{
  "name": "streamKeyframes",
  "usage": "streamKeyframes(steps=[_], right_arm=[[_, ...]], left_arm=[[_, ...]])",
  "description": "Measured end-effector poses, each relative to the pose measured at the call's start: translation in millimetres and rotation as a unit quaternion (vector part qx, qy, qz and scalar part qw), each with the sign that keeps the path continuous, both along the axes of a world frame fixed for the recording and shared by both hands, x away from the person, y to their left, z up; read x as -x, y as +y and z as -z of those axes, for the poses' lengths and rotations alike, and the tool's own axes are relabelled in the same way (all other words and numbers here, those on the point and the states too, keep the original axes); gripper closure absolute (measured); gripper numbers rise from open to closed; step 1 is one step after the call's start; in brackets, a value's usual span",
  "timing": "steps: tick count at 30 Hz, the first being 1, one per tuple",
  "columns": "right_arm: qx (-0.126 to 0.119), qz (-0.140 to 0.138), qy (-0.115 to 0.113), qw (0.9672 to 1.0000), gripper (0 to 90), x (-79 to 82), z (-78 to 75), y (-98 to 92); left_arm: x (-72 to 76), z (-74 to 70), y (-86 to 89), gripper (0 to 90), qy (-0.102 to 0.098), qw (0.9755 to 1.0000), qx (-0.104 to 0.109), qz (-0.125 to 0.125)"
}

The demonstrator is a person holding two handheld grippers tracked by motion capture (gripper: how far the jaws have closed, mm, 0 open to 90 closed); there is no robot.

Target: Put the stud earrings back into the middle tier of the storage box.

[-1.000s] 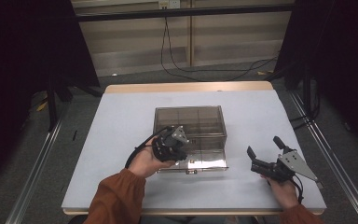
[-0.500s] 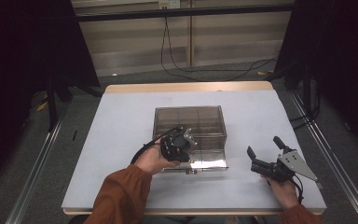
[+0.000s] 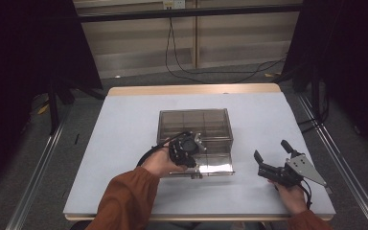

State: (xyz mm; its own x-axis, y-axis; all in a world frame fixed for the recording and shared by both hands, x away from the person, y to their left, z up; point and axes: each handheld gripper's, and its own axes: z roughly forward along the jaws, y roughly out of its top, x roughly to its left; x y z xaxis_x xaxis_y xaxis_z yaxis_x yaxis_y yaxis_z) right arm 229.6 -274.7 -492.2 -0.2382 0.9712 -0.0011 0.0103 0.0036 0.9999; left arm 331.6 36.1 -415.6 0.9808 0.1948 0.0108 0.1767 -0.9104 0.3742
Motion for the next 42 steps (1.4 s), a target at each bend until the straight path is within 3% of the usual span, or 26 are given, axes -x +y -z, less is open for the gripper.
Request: streamKeyframes(steps=[5,10,12,16,17,18,21,23,24,25,26,32,35,38,41,42], right_arm=[[0.0,0.0,0.0,1.0,0.3,0.0,0.0,0.0],[0.0,0.0,0.0,1.0,0.3,0.0,0.0,-0.1],[0.0,0.0,0.0,1.0,0.4,0.0,0.0,-0.1],[0.001,0.0,-0.001,1.0,0.3,0.0,0.0,-0.1],[0.0,0.0,0.0,1.0,0.3,0.0,0.0,0.0],[0.001,0.0,-0.001,1.0,0.3,0.1,0.0,-0.1],[0.0,0.0,0.0,1.0,0.3,0.0,0.0,-0.1],[0.001,0.0,-0.001,1.0,0.3,0.0,0.0,-0.1],[0.001,0.0,-0.001,1.0,0.3,0.0,0.0,-0.1],[0.001,0.0,-0.001,1.0,0.3,0.0,0.0,-0.1],[0.001,0.0,-0.001,1.0,0.3,0.0,0.0,0.0],[0.001,0.0,-0.001,1.0,0.3,0.0,0.0,0.0],[0.001,0.0,-0.001,1.0,0.3,0.0,0.0,-0.1],[0.001,0.0,-0.001,1.0,0.3,-0.1,0.0,0.0],[0.001,0.0,-0.001,1.0,0.3,0.0,0.0,0.0],[0.001,0.0,-0.001,1.0,0.3,-0.1,0.0,0.0]], left_arm=[[-1.2,-1.8,1.7,82.3,0.0,1.0,0.006,-0.003],[-0.1,-4.2,8.4,76.2,0.008,0.9987,0.042,-0.03],[-0.6,-4.5,10.7,76.5,0.01,0.9985,0.046,-0.029],[0.7,-5.9,20.9,76.0,0.009,0.9965,0.075,-0.035],[3.0,-7.4,27.1,74.7,0.011,0.9938,0.102,-0.042],[3.9,-7.8,30.6,74.3,0.012,0.9928,0.111,-0.044],[5.1,-8.0,37.4,73.5,0.008,0.9913,0.12,-0.053],[6.2,-9.6,48.5,72.7,0.004,0.9884,0.138,-0.065],[6.2,-9.6,48.5,72.6,0.004,0.9884,0.138,-0.065],[7.4,-10.8,55.8,72.3,0.004,0.9853,0.156,-0.07],[8.6,-11.5,59.2,71.3,0.002,0.9841,0.162,-0.074],[13.3,-12.5,72.2,66.1,0.002,0.9807,0.178,-0.08],[17.3,-11.4,85.2,62.6,0.0,0.974,0.203,-0.1],[18.8,-10.5,92.0,57.5,-0.006,0.972,0.206,-0.112],[20.6,-10.3,106.1,54.9,-0.009,0.9657,0.219,-0.139],[20.6,-10.3,106.1,51.8,-0.009,0.9657,0.219,-0.139]])
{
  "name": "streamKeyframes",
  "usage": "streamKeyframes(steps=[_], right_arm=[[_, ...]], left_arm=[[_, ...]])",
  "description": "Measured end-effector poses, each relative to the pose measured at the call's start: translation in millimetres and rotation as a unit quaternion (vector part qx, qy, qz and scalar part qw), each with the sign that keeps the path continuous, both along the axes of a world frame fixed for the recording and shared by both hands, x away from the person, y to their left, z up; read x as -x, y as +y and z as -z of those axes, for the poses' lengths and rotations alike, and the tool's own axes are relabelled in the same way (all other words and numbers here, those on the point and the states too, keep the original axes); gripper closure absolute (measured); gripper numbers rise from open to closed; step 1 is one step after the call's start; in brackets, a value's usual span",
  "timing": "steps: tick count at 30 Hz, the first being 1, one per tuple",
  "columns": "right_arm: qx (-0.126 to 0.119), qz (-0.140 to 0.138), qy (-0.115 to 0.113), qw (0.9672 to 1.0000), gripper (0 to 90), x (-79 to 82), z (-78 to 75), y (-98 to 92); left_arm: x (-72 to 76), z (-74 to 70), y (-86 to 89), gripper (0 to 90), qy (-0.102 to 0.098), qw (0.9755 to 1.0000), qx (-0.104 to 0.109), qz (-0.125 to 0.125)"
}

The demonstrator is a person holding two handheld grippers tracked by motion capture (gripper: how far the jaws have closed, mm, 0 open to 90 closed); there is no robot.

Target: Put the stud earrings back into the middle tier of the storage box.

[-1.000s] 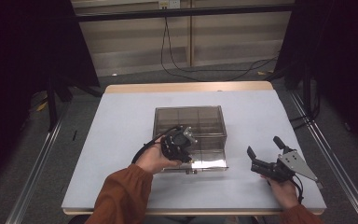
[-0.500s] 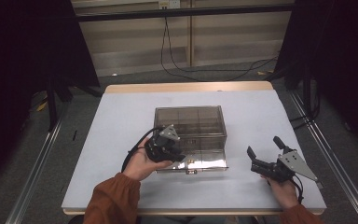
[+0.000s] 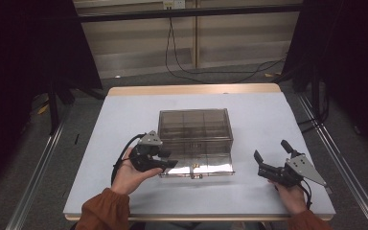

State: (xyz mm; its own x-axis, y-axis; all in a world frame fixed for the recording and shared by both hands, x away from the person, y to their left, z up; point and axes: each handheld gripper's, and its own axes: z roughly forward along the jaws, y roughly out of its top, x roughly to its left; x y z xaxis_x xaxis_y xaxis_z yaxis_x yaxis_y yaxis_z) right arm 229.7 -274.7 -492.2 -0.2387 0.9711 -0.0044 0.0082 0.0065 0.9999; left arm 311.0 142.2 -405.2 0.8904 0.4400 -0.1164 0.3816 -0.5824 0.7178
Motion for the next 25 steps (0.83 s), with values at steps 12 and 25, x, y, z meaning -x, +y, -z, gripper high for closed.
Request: streamKeyframes(steps=[12,25], right_arm=[[0.0,0.0,0.0,1.0,0.3,0.1,0.0,0.1],[-0.001,0.0,0.001,1.0,0.3,0.1,-0.1,0.1]], left_arm=[[7.7,16.0,42.9,17.4,-0.024,0.9946,0.022,-0.099],[13.0,48.1,85.2,4.6,-0.011,0.9867,-0.002,-0.162]])
